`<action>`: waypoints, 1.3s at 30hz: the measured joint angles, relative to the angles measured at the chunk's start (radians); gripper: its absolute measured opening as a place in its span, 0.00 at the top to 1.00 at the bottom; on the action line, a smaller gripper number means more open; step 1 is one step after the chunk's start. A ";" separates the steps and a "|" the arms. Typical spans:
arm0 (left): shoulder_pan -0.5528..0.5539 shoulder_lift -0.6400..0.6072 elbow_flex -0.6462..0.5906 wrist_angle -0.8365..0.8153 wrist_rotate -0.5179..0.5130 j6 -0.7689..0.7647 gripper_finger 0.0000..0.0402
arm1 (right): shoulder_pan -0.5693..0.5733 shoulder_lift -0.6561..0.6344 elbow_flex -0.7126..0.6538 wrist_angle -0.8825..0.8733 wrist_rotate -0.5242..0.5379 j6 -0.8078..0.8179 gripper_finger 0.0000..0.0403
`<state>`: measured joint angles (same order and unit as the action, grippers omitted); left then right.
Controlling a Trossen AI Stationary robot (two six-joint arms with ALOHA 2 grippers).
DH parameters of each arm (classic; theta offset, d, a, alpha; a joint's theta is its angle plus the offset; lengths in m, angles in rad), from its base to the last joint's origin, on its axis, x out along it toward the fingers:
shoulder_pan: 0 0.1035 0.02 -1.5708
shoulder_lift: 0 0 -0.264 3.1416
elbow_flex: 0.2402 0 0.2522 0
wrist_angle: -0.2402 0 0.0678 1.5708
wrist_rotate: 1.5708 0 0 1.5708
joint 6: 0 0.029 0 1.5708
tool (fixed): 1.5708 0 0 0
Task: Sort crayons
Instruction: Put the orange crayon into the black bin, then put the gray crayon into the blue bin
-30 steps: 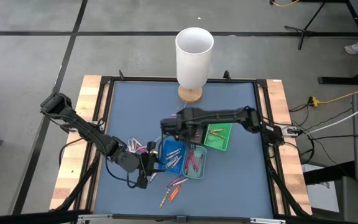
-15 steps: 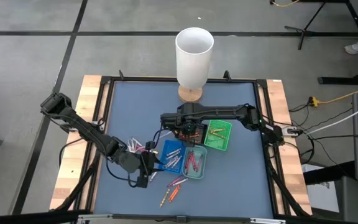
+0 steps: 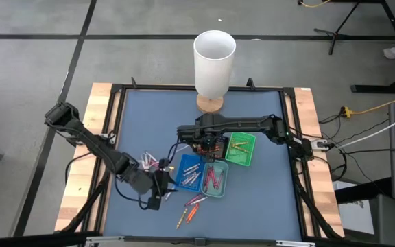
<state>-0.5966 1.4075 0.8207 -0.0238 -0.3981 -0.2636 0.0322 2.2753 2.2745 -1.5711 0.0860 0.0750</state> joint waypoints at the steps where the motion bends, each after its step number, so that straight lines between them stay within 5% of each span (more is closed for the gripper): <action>1: -0.005 0.000 0.000 0.000 0.000 0.000 0.76 | 0.000 0.000 0.000 0.000 0.001 0.000 0.81; 9: -0.045 0.000 0.000 -0.011 0.000 -0.077 0.76 | 0.004 0.000 0.000 0.000 0.005 -0.007 0.68; 39: -0.148 0.249 -0.001 -0.001 -0.074 -0.651 0.77 | 0.341 -0.235 -0.035 0.002 0.086 -0.135 0.67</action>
<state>-0.7442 1.6563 0.8200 -0.0252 -0.4725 -0.9144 0.3729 2.0408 2.2399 -1.5693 0.1717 -0.0601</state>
